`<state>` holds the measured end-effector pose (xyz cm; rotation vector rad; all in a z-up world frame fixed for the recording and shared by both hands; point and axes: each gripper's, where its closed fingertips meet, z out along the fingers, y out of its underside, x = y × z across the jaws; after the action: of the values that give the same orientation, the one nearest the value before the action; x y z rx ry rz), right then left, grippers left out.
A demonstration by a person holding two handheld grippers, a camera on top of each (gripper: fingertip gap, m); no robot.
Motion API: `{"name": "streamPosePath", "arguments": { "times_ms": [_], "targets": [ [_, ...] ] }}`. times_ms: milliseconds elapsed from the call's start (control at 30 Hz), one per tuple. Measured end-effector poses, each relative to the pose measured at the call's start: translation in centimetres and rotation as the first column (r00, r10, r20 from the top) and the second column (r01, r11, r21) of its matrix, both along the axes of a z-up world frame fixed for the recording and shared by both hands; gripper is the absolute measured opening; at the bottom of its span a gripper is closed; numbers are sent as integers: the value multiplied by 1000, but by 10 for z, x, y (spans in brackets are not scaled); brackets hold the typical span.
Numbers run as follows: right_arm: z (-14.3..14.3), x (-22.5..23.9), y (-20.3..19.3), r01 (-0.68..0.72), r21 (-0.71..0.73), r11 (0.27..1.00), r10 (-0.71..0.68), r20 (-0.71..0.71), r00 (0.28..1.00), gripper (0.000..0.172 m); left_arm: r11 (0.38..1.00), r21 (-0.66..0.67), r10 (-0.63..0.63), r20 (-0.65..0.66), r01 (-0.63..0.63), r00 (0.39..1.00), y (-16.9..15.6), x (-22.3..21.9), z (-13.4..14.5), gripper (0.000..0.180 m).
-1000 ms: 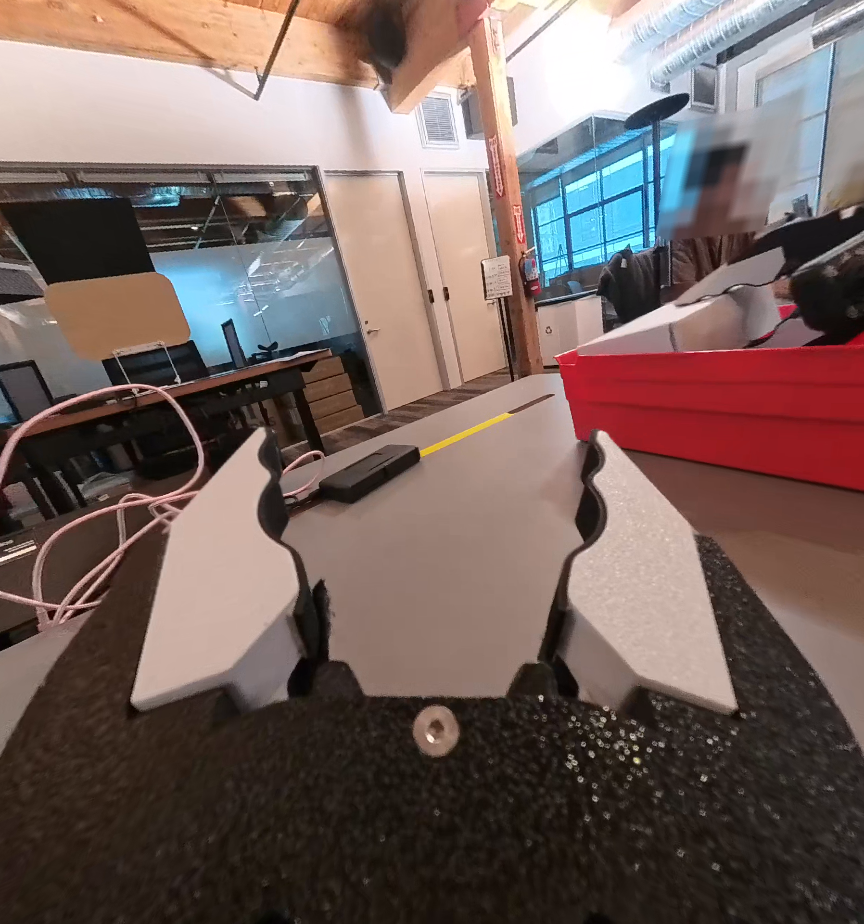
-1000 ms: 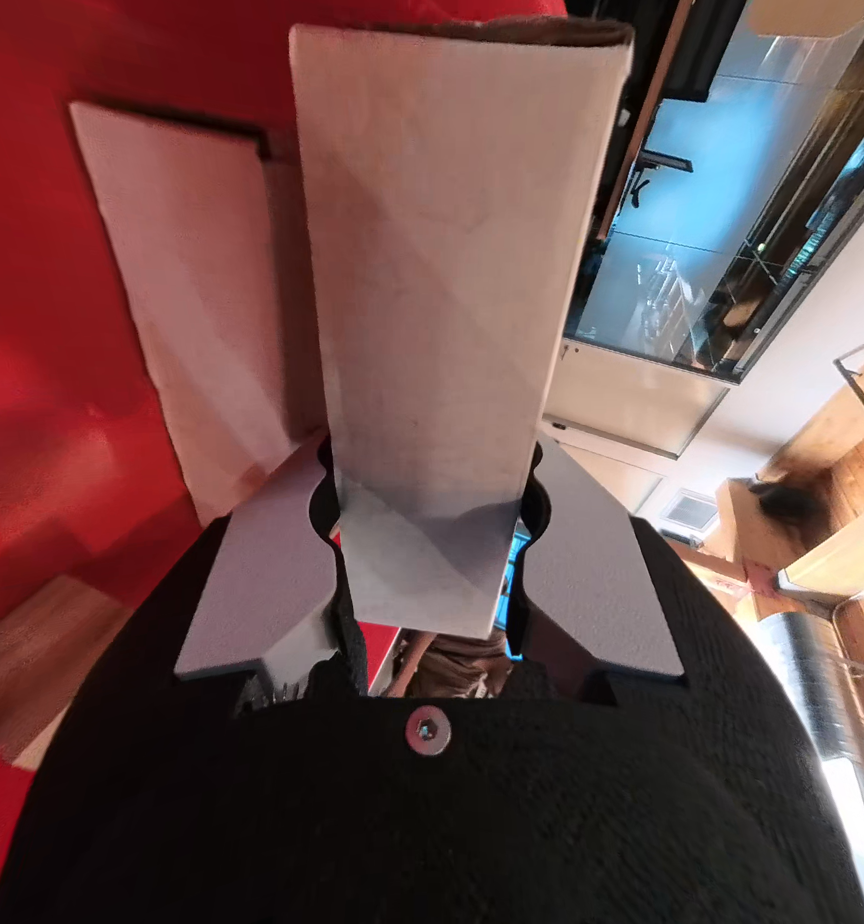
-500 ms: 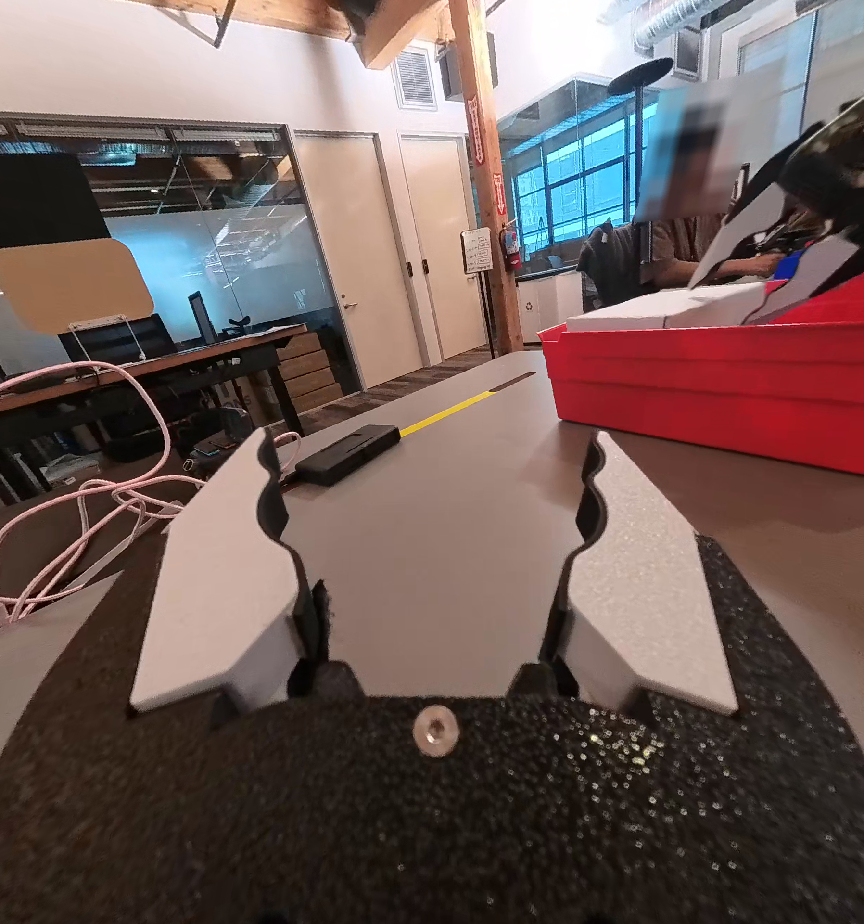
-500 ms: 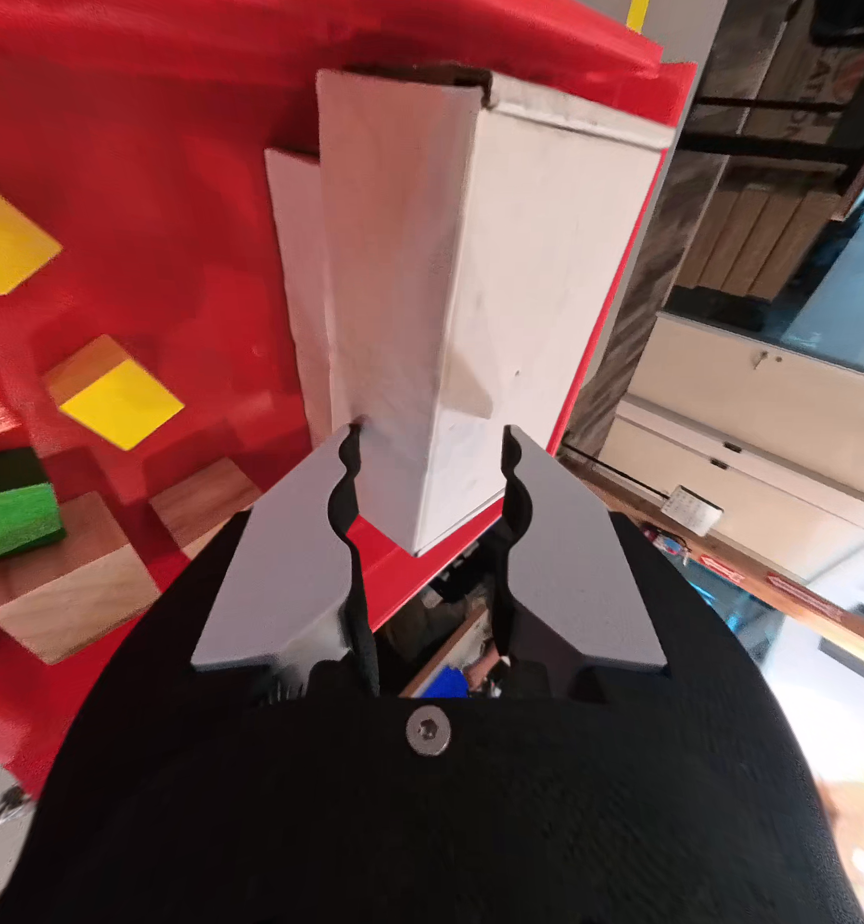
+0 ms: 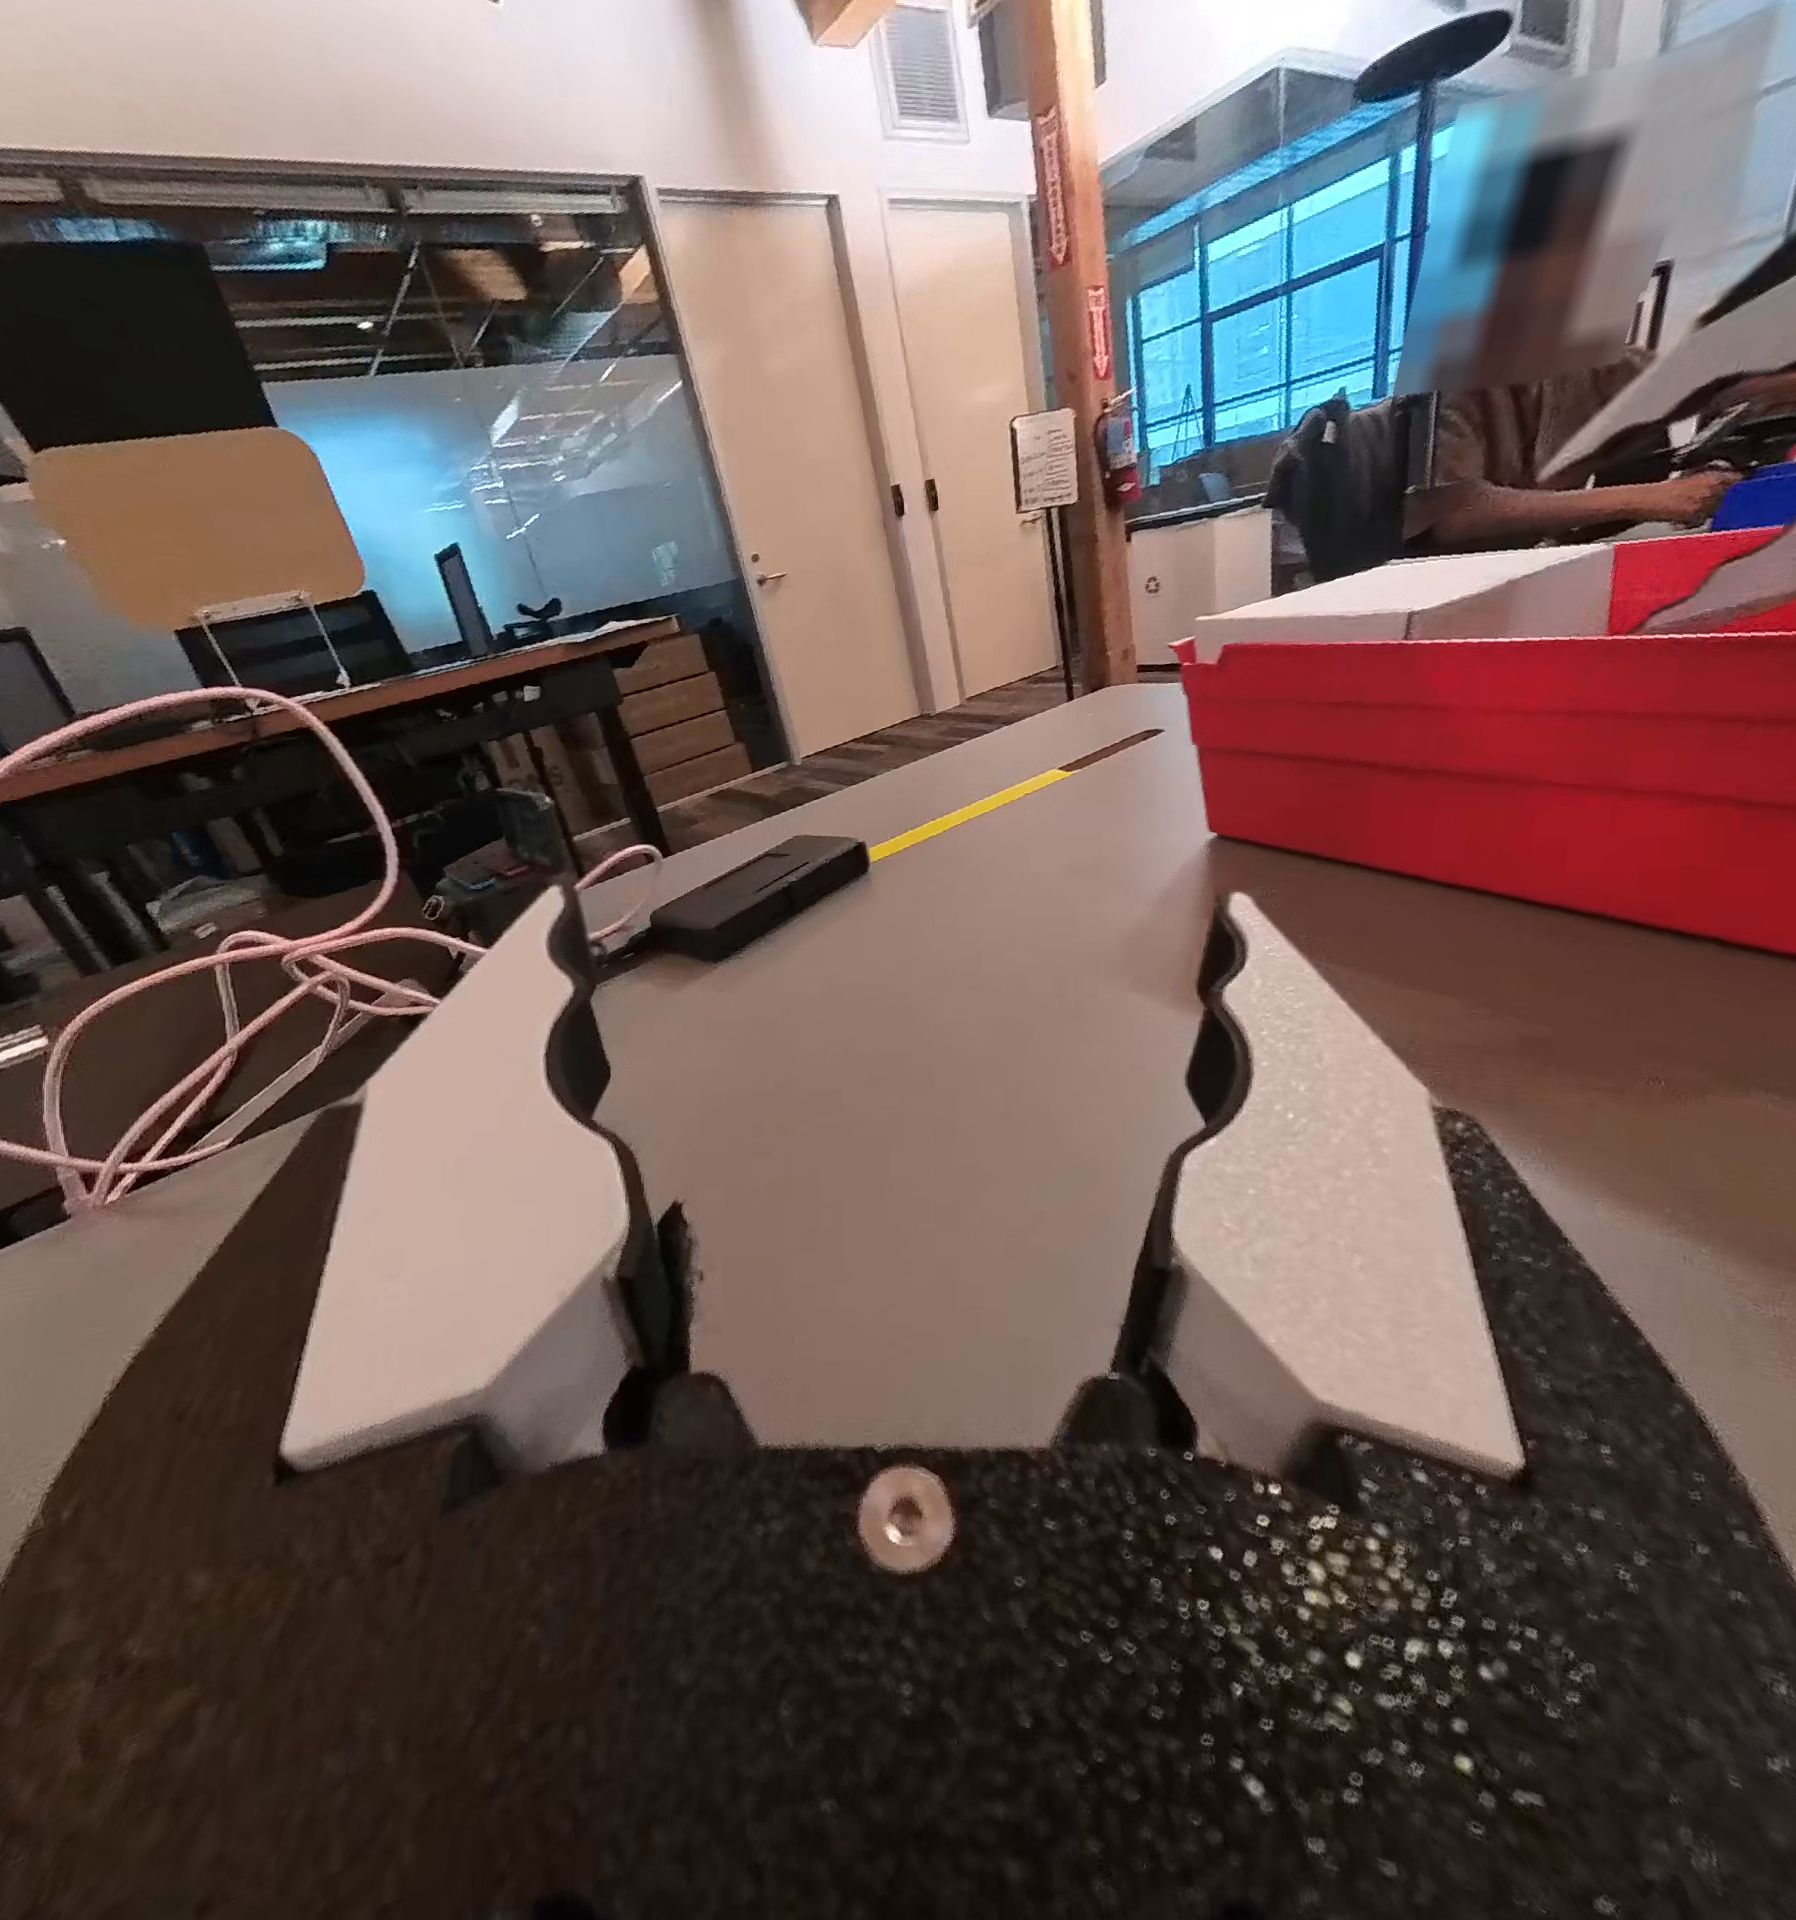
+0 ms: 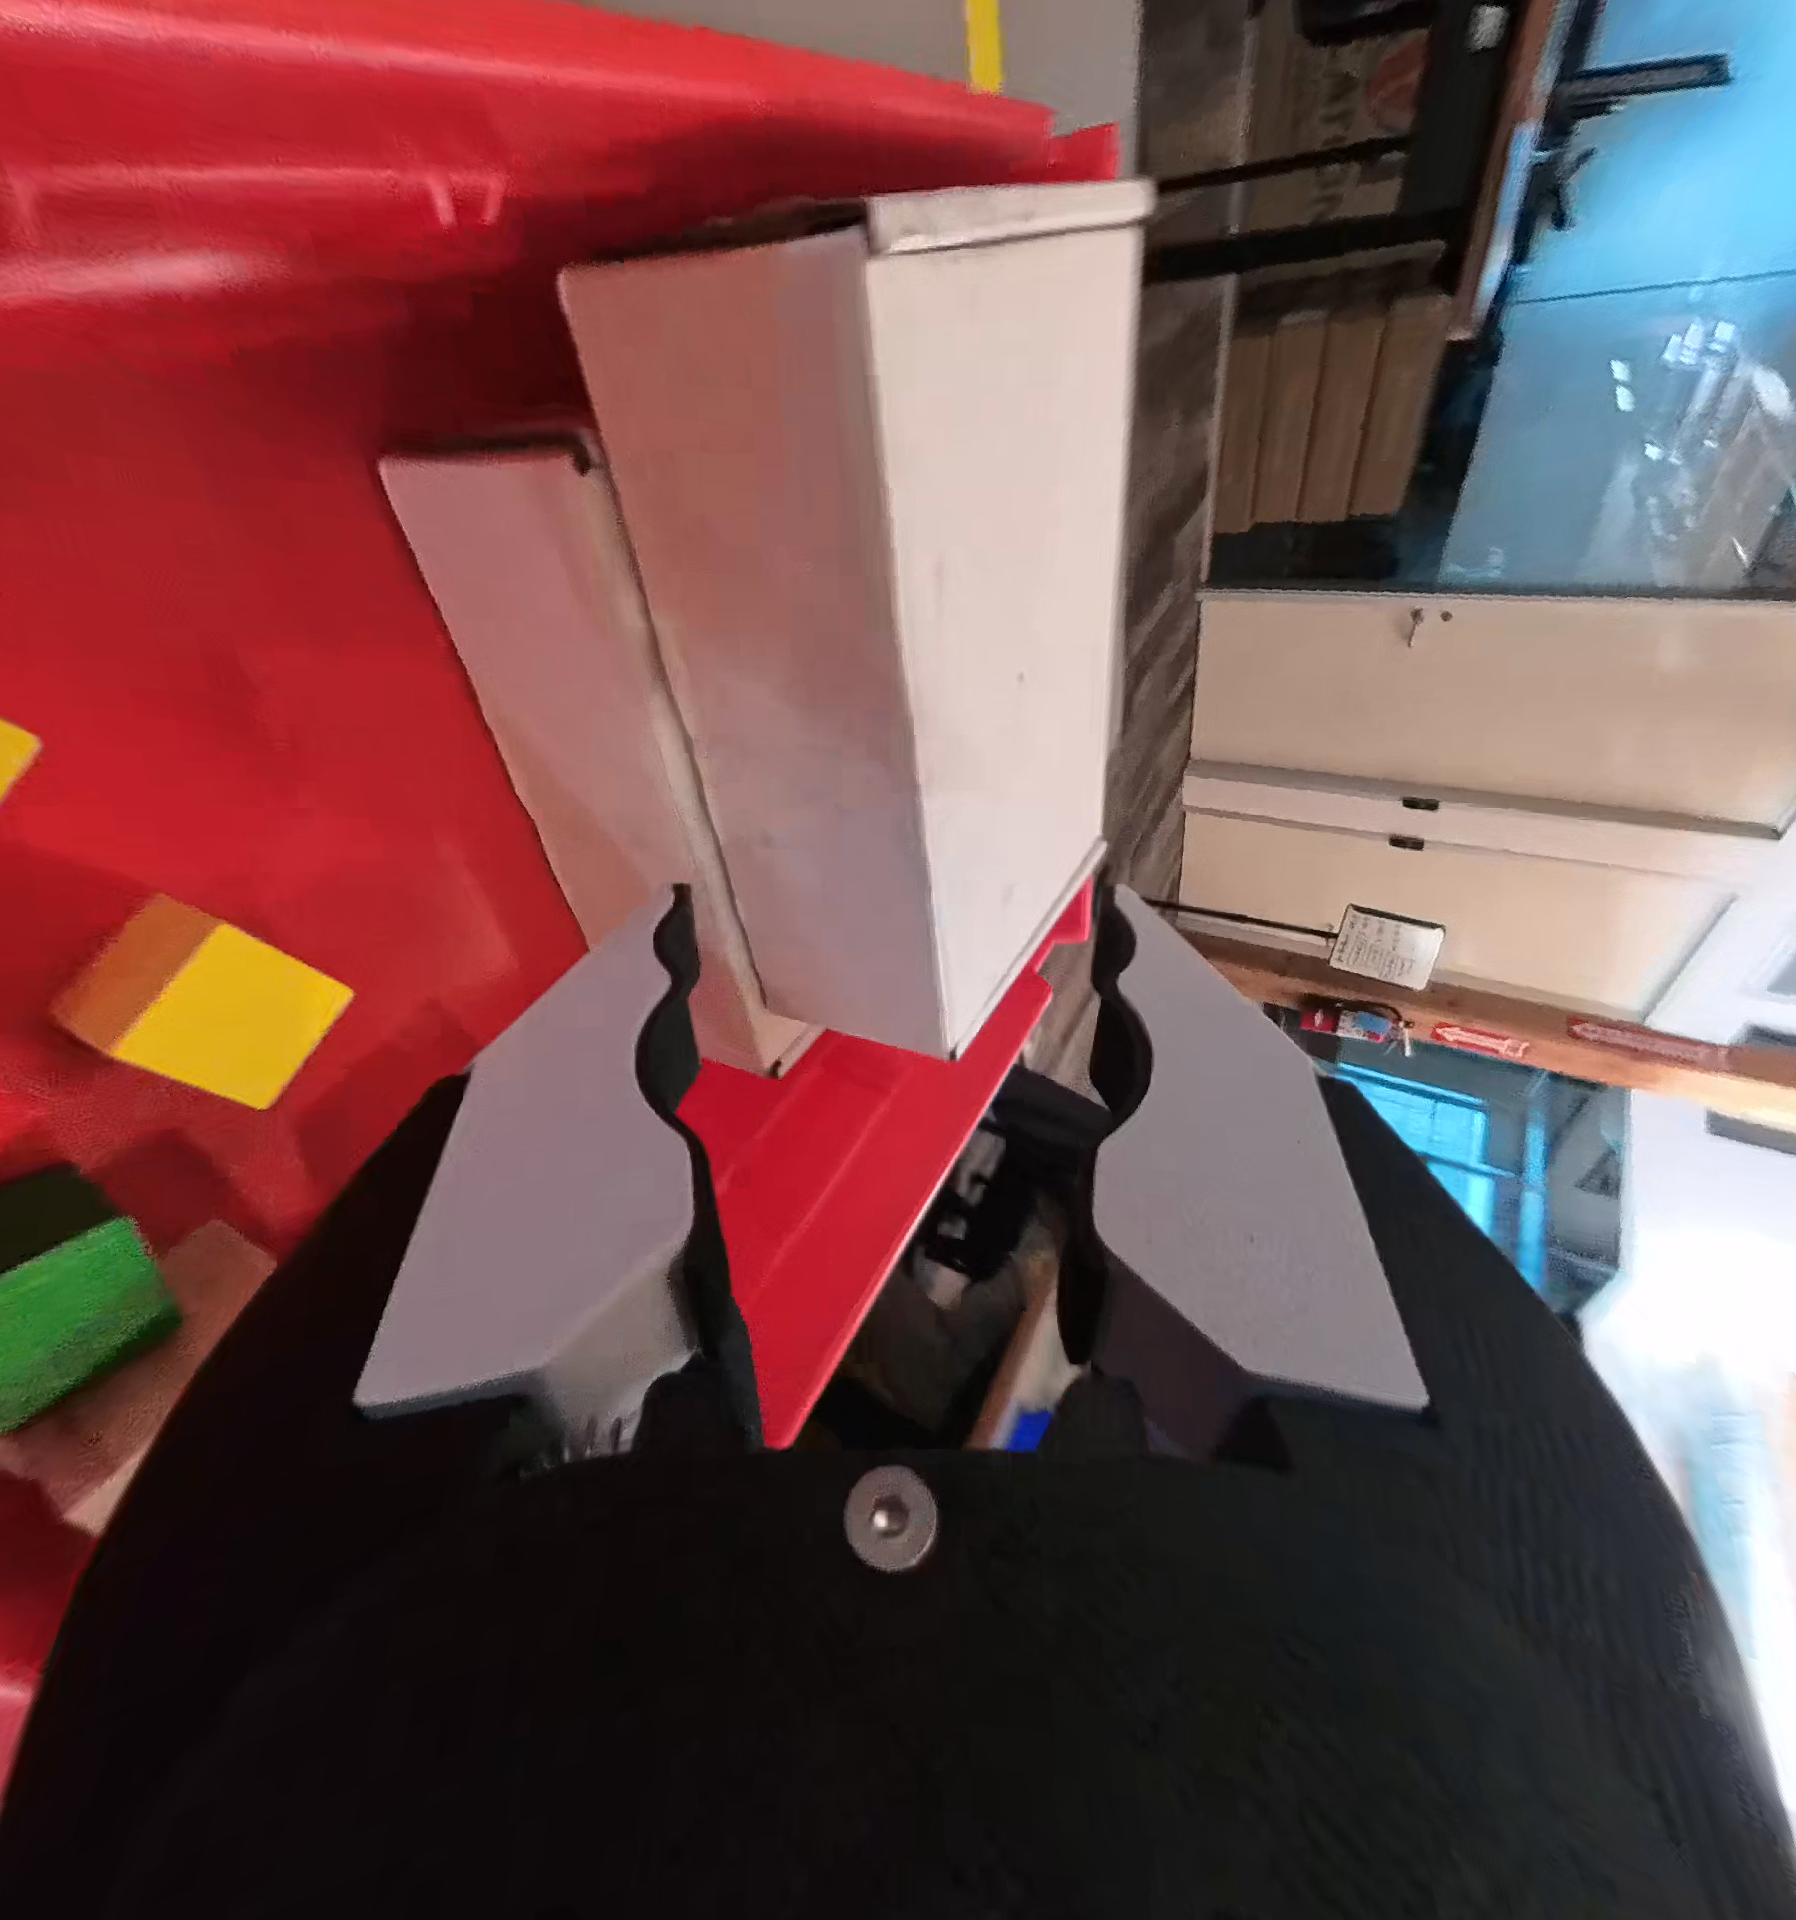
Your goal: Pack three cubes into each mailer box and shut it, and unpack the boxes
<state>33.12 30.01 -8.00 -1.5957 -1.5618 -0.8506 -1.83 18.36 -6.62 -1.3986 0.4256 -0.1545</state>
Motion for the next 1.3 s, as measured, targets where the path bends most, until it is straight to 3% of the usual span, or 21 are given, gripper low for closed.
{"name": "streamPosePath", "arguments": {
  "times_ms": [100,233,367,433,500,600,733,900,1067,1200,1300],
  "targets": [
    [20,0,-23,9,100,995,17,-255,967,83,1000,-15,-3,31,4,1000,1,-2,-1,114],
    [53,20,-67,91,315,945,122,-594,795,86,1000,-26,2,35,-1,999,2,-3,-5,115],
    [36,48,-109,198,394,898,128,-663,737,108,997,-26,68,4,-68,998,5,-12,-10,115],
    [34,58,-128,252,457,853,176,-706,686,107,997,-20,78,7,-78,997,5,-13,-9,115],
    [38,75,-142,349,512,785,242,-772,588,100,997,-26,70,22,-70,997,5,-12,-9,115],
    [32,100,-148,477,470,743,301,-871,388,100,998,-34,59,32,-58,998,5,-11,-10,116],
    [26,115,-142,525,392,756,211,-904,371,98,998,-38,59,40,-57,997,3,-11,-10,118],
    [26,119,-141,539,376,754,224,-918,328,85,999,-41,34,43,-32,999,2,-4,-10,117],
    [14,120,-125,521,237,820,110,-958,263,75,997,-72,-27,-66,22,997,-7,7,-10,126],
    [-6,117,-108,469,48,882,-47,-981,189,70,997,-78,-31,-87,25,996,-47,2,19,135],
    [-17,114,-102,429,-44,902,-124,-979,161,61,988,-54,136,-177,-147,975,-82,-41,33,140]
  ]
}}
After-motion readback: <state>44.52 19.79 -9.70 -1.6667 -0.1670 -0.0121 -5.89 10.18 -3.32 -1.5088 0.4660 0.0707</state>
